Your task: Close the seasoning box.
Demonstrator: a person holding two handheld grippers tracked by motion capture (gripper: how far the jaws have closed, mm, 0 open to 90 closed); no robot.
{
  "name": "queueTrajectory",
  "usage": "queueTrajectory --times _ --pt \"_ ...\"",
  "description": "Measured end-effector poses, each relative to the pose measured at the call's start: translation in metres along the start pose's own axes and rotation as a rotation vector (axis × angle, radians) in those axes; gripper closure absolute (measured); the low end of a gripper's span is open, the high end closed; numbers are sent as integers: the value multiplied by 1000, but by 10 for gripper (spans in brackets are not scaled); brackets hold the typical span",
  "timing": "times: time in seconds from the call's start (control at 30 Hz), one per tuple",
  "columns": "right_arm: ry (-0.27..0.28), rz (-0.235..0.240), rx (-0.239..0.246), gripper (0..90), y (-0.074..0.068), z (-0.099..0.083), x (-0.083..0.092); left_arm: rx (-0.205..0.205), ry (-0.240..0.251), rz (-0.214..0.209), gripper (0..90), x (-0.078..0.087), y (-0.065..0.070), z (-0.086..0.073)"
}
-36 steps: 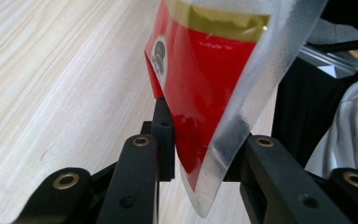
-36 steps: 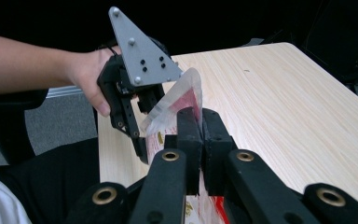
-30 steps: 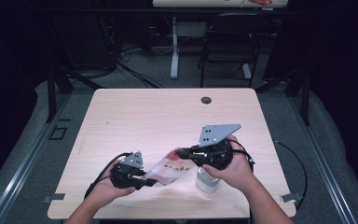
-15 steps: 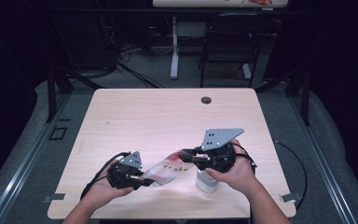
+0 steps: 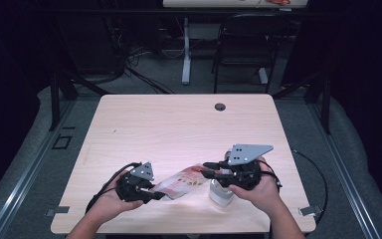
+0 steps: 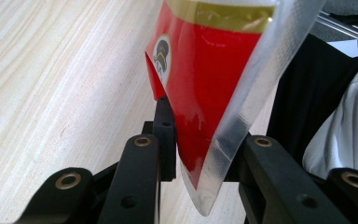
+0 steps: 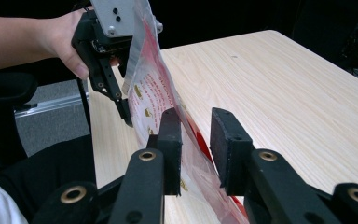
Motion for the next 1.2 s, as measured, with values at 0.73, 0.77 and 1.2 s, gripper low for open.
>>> queueTrajectory --times 0.73,0.77,1.2 --pt "28 4 -31 821 5 -10 0 -12 -39 11 746 16 1 2" --pt "30 6 -33 822 6 -10 0 -14 -44 16 746 18 0 3" --pt "46 19 -60 828 8 -15 1 -25 -98 24 746 27 -1 9"
Point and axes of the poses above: each handheld gripper's, and its own axes: x roughly backward along the jaws, z roughly out of its top, y roughly to its right, the point moved 7 cm from there along -x, roughly forward along the jaws, and after that the axes turned 13 degrees about -y, right-handed, at the moved point
